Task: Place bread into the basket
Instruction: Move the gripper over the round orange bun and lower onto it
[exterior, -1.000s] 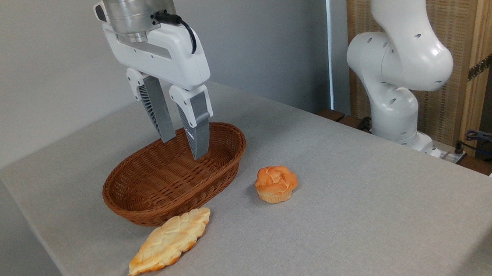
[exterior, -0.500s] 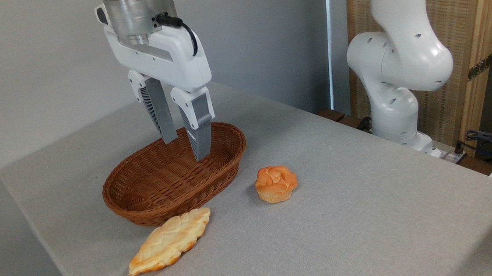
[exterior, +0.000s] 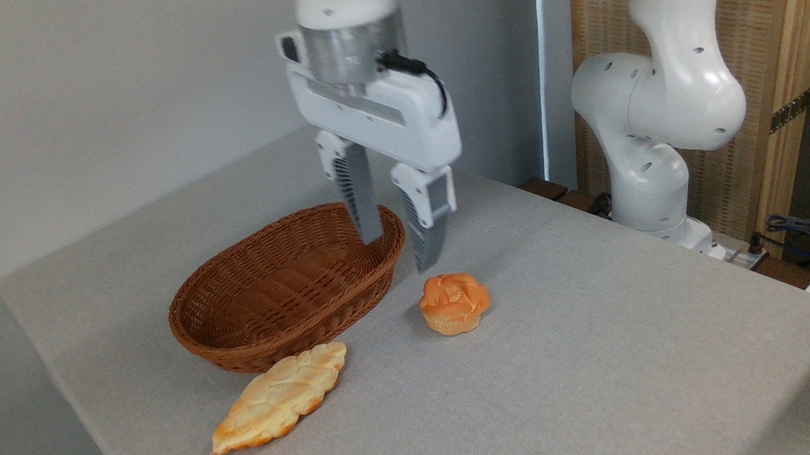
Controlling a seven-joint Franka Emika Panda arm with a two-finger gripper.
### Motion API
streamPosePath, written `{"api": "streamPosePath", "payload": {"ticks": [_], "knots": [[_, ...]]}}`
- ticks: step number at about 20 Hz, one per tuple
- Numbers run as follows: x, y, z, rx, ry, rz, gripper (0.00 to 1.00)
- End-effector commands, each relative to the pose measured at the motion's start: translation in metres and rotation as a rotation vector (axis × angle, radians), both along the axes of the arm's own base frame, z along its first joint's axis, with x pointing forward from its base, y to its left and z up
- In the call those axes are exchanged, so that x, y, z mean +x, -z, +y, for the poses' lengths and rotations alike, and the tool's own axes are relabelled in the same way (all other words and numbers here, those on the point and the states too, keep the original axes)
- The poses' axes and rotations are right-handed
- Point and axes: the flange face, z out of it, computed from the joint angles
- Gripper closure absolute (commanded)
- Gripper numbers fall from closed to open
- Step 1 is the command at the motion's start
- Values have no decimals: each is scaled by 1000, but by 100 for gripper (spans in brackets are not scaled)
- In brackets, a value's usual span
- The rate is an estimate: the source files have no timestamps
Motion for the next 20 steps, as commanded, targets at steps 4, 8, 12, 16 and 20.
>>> {"api": "streamPosePath", "payload": {"ticks": [4, 8, 12, 16, 20], "knots": [[-59, 61, -25, 1, 73, 18, 0], [-66, 82, -32, 2, 95, 63, 0], [-72, 103, -36, 8, 105, 86, 0], [-66, 116, -35, 21, 114, 45, 0], [-69, 128, -34, 59, 138, 58, 0]]}}
